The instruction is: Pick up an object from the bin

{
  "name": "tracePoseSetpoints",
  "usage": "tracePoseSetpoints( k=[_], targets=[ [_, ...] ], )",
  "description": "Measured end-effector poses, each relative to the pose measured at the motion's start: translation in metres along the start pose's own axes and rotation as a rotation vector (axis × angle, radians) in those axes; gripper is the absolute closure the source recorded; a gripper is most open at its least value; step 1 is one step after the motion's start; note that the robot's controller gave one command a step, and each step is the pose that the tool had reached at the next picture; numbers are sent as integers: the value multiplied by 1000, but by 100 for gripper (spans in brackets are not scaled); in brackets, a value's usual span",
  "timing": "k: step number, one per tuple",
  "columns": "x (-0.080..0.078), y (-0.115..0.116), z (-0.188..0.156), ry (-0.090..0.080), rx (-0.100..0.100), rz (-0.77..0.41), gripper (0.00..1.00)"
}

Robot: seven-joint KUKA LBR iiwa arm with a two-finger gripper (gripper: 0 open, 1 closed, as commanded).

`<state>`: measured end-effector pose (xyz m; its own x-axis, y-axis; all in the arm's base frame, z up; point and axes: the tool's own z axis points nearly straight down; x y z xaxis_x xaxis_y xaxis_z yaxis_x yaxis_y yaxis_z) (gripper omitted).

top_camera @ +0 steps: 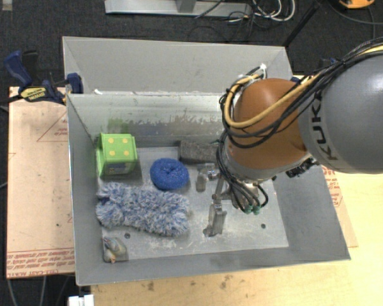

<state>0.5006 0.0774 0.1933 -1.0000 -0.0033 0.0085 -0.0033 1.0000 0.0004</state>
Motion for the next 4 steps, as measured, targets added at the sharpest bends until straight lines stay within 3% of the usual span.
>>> tracePoseSetpoints(
  k=[1, 3, 4],
  targets=[
    [-2, 0, -4, -8, -1, 3, 0],
    [-31, 45, 78, -11, -1, -97, 0],
    [-33, 52, 103, -8, -1, -53, 100]
  ],
)
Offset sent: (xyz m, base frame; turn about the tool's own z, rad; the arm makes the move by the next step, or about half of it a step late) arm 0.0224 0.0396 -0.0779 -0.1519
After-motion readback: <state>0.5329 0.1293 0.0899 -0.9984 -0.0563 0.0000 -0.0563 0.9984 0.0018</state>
